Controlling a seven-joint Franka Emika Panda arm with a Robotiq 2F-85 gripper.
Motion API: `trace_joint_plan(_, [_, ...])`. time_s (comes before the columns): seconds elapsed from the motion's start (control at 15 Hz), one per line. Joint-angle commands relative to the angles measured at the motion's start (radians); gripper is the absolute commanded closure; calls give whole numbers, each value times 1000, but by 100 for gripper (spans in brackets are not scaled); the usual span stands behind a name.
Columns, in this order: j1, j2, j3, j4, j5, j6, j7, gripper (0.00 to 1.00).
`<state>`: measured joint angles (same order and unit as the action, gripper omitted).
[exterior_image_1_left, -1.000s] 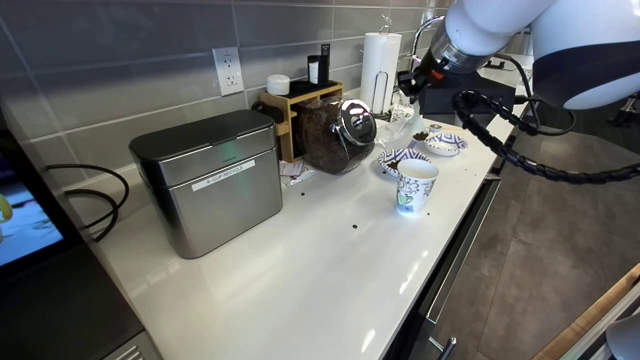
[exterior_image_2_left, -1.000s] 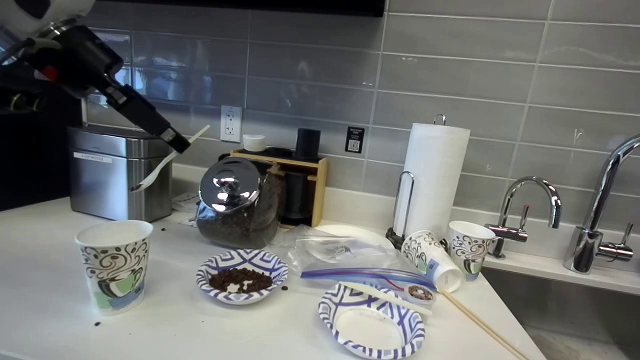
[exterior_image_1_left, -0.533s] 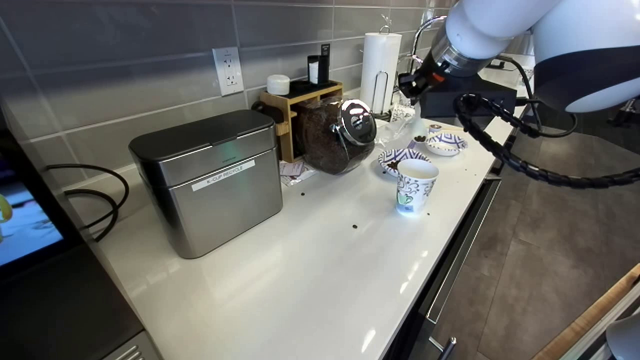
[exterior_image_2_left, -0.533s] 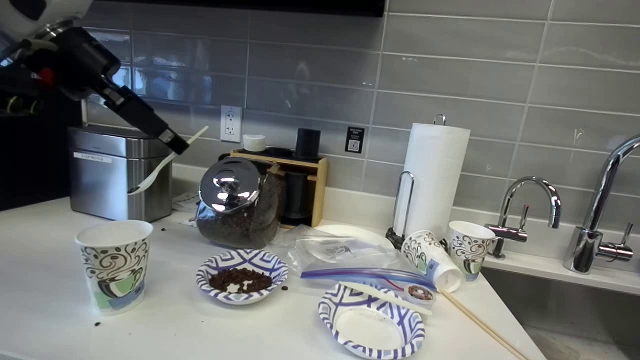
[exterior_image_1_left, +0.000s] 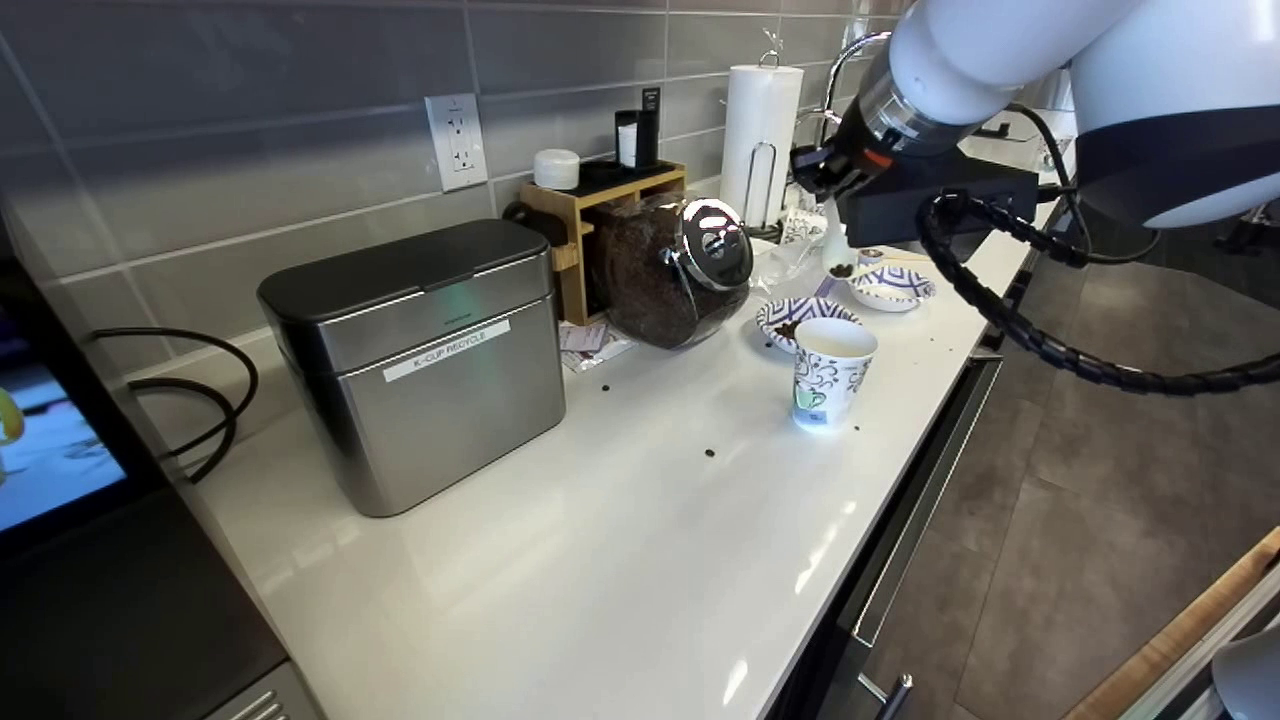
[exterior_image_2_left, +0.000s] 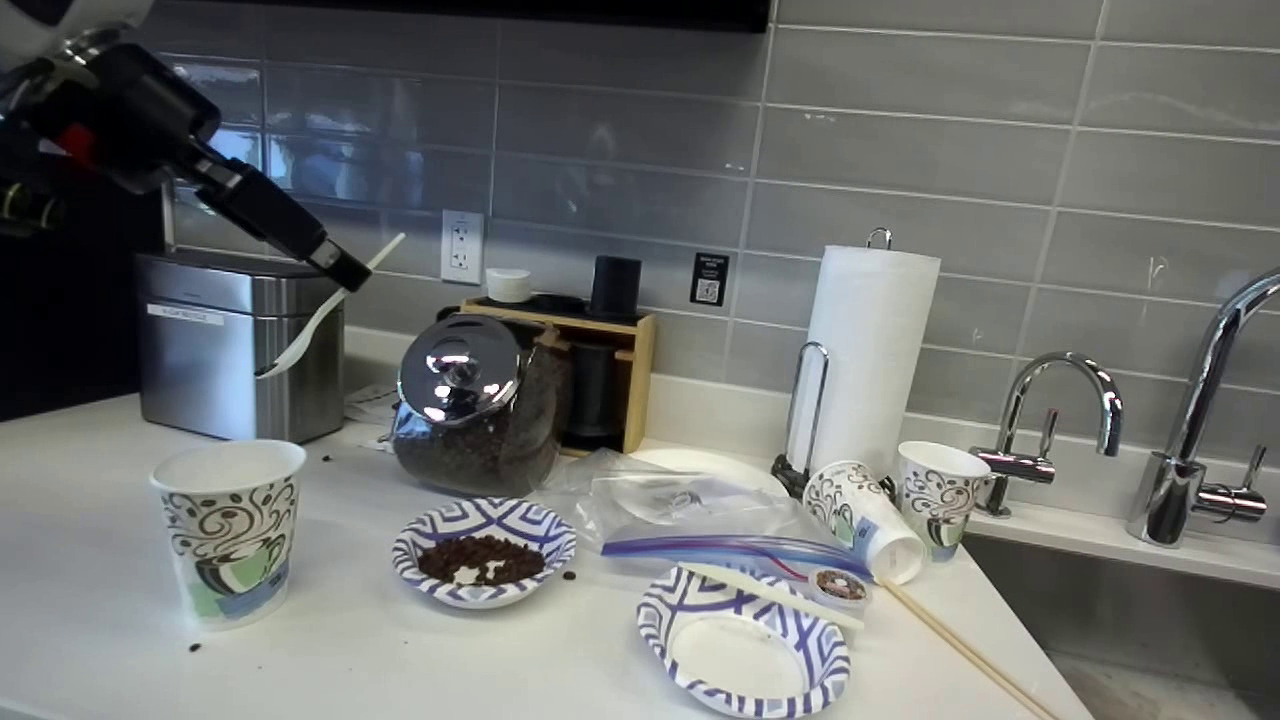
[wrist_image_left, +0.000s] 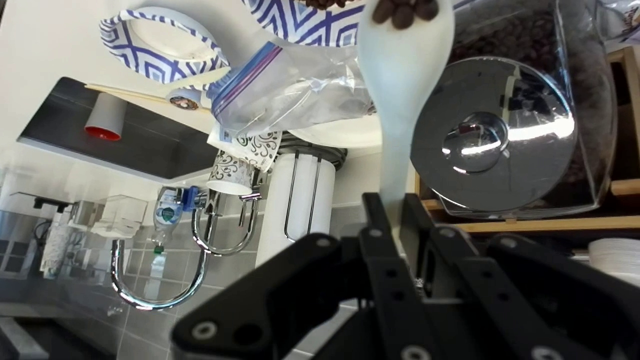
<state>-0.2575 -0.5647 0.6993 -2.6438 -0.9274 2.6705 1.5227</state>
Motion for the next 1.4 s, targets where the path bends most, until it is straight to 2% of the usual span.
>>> trace_joint_plan(0.0, [-17, -60, 38, -12, -60, -31, 23, 97])
trace_joint_plan(0.47, [-36, -122, 97, -8, -102, -62, 63, 97])
trace_joint_plan(0.53, [21, -94, 56, -1, -157, -109, 97, 97])
trace_joint_plan(0.87, [120, -62, 7, 3, -257, -246, 174, 97])
trace_joint_plan(1.33, [312, 20, -95, 33, -327, -459, 233, 97])
